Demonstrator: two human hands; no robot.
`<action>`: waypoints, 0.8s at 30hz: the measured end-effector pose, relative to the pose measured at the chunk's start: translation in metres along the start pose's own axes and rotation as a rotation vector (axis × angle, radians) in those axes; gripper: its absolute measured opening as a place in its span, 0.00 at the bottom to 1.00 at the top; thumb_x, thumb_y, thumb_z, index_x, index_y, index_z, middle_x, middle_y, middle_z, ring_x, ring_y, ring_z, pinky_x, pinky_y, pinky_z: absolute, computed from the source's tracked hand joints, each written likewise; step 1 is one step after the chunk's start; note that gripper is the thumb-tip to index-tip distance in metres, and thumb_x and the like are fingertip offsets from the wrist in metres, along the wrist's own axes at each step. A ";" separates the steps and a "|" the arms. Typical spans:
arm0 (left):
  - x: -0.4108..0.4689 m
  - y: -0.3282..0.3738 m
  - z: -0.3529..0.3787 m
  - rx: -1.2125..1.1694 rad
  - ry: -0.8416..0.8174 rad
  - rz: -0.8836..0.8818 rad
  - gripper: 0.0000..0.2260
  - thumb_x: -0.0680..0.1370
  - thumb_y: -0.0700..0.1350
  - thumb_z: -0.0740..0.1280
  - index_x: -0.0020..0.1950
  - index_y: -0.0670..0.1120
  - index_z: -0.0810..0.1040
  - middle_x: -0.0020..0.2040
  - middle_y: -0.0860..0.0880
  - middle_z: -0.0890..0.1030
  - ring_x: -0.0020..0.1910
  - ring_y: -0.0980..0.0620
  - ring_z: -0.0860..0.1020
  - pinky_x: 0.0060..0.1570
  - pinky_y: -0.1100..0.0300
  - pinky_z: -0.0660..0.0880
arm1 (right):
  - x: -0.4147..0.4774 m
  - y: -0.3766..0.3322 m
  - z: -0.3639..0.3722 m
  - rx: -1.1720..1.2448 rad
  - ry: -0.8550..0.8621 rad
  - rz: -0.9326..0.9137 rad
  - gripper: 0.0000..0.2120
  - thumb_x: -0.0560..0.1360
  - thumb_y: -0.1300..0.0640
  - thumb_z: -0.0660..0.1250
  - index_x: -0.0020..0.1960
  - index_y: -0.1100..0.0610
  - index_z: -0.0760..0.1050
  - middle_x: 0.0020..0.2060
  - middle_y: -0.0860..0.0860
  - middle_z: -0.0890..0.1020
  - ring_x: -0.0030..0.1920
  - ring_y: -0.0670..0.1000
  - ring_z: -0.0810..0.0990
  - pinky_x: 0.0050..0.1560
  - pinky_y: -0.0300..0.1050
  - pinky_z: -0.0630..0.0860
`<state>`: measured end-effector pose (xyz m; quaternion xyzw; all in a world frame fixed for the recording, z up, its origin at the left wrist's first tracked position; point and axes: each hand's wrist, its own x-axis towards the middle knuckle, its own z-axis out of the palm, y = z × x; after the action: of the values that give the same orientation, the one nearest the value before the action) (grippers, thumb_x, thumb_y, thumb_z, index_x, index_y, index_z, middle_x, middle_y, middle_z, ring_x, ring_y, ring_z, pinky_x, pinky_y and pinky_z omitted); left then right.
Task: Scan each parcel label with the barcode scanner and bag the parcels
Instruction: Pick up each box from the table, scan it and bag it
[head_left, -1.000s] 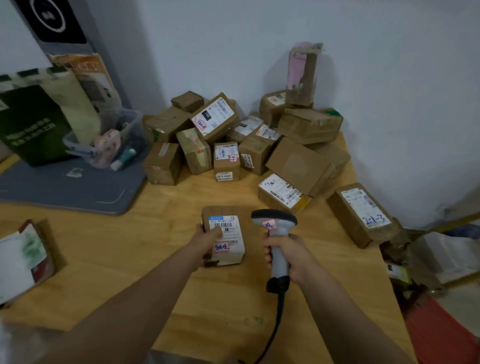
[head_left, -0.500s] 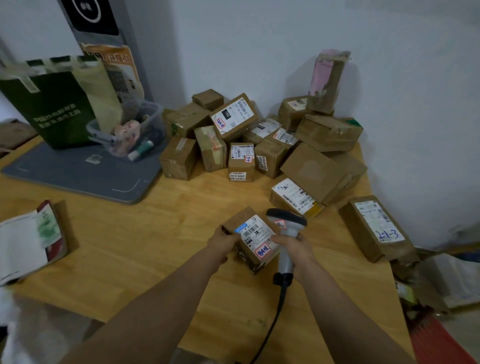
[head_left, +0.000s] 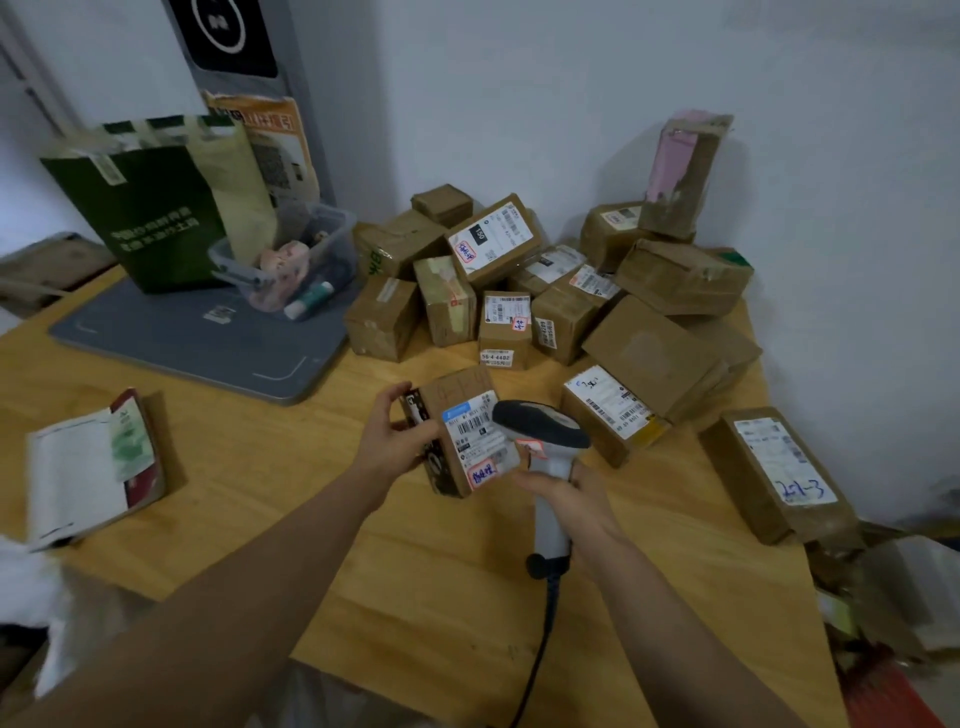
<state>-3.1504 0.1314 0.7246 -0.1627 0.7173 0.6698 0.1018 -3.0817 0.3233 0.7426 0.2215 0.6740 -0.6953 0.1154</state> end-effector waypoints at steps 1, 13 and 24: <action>0.003 0.003 -0.008 0.037 0.025 0.032 0.31 0.72 0.40 0.74 0.69 0.55 0.65 0.50 0.47 0.77 0.49 0.51 0.77 0.47 0.54 0.78 | -0.003 -0.002 0.005 -0.021 -0.044 0.000 0.09 0.70 0.60 0.74 0.49 0.59 0.77 0.39 0.55 0.83 0.39 0.53 0.81 0.38 0.47 0.78; 0.017 0.004 -0.077 0.100 0.193 0.111 0.42 0.68 0.38 0.76 0.76 0.47 0.57 0.58 0.47 0.75 0.59 0.45 0.76 0.60 0.43 0.75 | -0.019 -0.009 0.035 -0.264 -0.218 -0.080 0.06 0.70 0.67 0.70 0.37 0.63 0.74 0.24 0.55 0.73 0.21 0.49 0.70 0.24 0.41 0.69; 0.019 -0.002 -0.100 0.078 0.232 0.133 0.42 0.67 0.39 0.76 0.76 0.48 0.58 0.64 0.41 0.75 0.61 0.42 0.76 0.61 0.42 0.74 | -0.021 -0.013 0.050 -0.320 -0.240 -0.083 0.05 0.71 0.67 0.70 0.40 0.63 0.74 0.25 0.55 0.73 0.20 0.49 0.70 0.22 0.40 0.69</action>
<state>-3.1603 0.0298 0.7237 -0.1871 0.7591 0.6232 -0.0201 -3.0767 0.2723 0.7638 0.0881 0.7659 -0.6047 0.2000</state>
